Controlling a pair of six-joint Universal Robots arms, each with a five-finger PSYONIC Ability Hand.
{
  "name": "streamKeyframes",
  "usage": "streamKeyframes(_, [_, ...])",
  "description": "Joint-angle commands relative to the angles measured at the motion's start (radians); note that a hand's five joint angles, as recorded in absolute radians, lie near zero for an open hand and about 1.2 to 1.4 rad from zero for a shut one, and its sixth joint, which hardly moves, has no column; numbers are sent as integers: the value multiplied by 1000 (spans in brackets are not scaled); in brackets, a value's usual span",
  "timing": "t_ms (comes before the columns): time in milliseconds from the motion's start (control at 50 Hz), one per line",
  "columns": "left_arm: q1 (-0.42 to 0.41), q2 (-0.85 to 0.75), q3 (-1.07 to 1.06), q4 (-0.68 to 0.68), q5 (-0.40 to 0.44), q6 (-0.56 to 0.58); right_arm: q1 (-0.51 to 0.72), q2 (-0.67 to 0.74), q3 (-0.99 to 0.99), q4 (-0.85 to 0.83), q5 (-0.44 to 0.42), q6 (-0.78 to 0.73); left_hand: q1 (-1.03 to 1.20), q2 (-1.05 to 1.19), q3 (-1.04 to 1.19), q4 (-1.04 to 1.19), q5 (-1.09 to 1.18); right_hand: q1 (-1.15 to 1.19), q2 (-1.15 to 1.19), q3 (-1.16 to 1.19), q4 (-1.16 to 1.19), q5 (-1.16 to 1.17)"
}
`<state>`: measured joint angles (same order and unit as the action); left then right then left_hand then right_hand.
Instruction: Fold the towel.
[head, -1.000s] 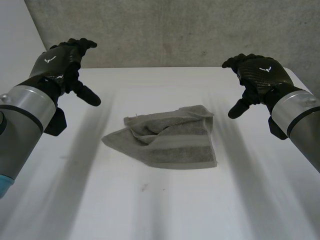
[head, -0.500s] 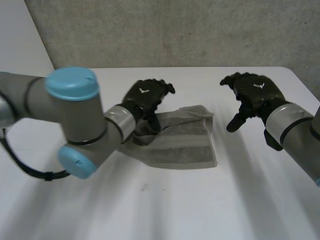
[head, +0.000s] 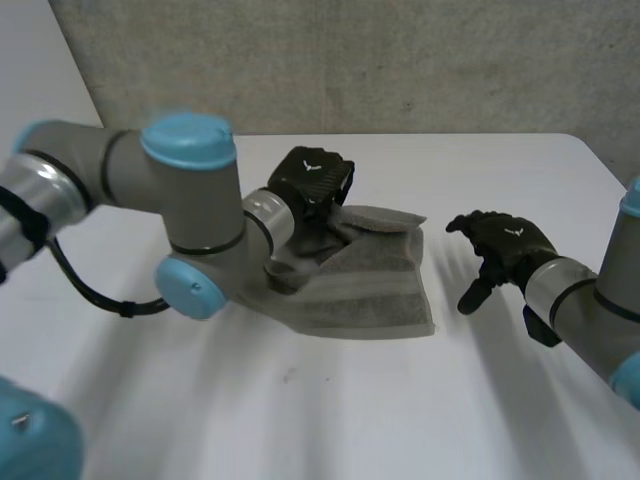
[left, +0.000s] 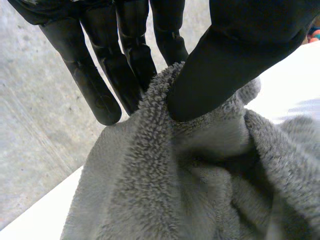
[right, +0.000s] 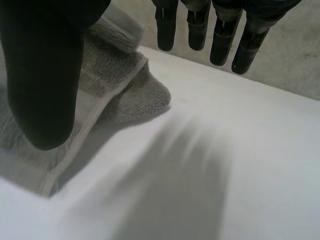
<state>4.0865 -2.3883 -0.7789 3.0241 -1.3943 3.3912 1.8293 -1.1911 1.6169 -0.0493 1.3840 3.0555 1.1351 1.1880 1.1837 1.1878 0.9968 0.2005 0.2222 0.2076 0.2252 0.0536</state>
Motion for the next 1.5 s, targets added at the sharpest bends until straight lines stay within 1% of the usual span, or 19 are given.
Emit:
streamKeyframes(20, [-9, 215, -166, -36, 1, 0, -15, 126, -144, 23, -105, 339, 261, 208, 213, 208, 225, 14, -8, 7, -11, -14])
streamKeyframes(100, [-9, 375, -290, -47, -2, 3, -2, 227, -253, 68, -204, 501, 261, 208, 213, 208, 225, 11, -11, 4, -14, -17])
streamKeyframes(220, [0, 512, -390, -47, -2, 3, 39, 317, -345, 83, -224, 591, 261, 208, 213, 208, 225, 37, 15, 30, 12, 10])
streamKeyframes(280, [9, 583, -442, -45, -2, 0, 93, 375, -399, 83, -223, 623, 261, 208, 213, 208, 225, 201, 180, 194, 177, 174])
streamKeyframes(320, [24, 644, -488, -34, 4, 7, 131, 415, -446, 86, -223, 623, 261, 208, 213, 208, 225, 864, 842, 857, 839, 836])
streamKeyframes(340, [25, 644, -488, -34, 4, 7, 131, 415, -447, 86, -223, 623, 261, 208, 213, 208, 225, 868, 846, 861, 843, 840])
streamKeyframes(360, [32, 662, -499, -22, 6, 7, 133, 412, -466, 85, -220, 620, 261, 208, 213, 208, 225, 1192, 1171, 1185, 1168, 1165])
streamKeyframes(460, [94, 673, -487, 51, 4, 7, 133, 300, -554, 71, -146, 560, 261, 208, 213, 208, 225, 1196, 1174, 1189, 1171, 1168])
streamKeyframes(520, [172, 628, -378, 120, -11, -1, 119, 133, -611, 4, -51, 320, 261, 208, 213, 208, 225, 1196, 1174, 1189, 1171, 1168])
streamKeyframes(540, [172, 627, -378, 121, -11, -1, 119, 133, -611, 3, -51, 319, 261, 208, 213, 208, 225, 1196, 1174, 1189, 1171, 1168])
streamKeyframes(580, [212, 588, -288, 127, -43, -12, 114, 30, -591, -88, -1, 109, 261, 208, 213, 208, 225, 1196, 1174, 1189, 1171, 1168])
streamKeyframes(640, [245, 549, -234, 134, -80, -44, 122, -33, -554, -145, 24, -60, 261, 208, 213, 208, 225, 1196, 1174, 1189, 1171, 1168])
streamKeyframes(760, [321, 508, -243, 130, -100, -136, 127, -59, -462, -141, 18, -225, 261, 208, 213, 208, 225, 1196, 1174, 1189, 1171, 1168])
streamKeyframes(900, [383, 416, -443, 130, -51, -199, 169, -41, -237, 78, 26, -461, 177, 124, 129, 125, 141, 1196, 1174, 1189, 1171, 1168])
streamKeyframes(1060, [390, 252, -534, 107, 14, -181, 262, 56, -132, 192, 24, -491, -416, -469, -464, -468, -452, 1196, 1174, 1189, 1171, 1168])
streamKeyframes(1200, [384, 250, -551, 58, 15, -122, 248, 51, -112, 164, 24, -428, -540, -593, -588, -592, -576, 1196, 1174, 1189, 1171, 1168])
streamKeyframes(1300, [364, 362, -614, 22, 17, -122, 248, 47, -103, 161, 24, -403, -540, -593, -589, -593, -576, 1196, 1174, 1189, 1171, 1168])
streamKeyframes(1400, [249, 512, -747, 77, 14, -118, 225, 45, -98, 163, 24, -394, -587, -640, -635, -640, -623, 1196, 1174, 1189, 1171, 1168])
streamKeyframes(1500, [175, 541, -787, 149, 1, -112, 220, 36, -78, 164, 10, -409, -599, -651, -647, -651, -635, 1196, 1174, 1189, 1171, 1168])
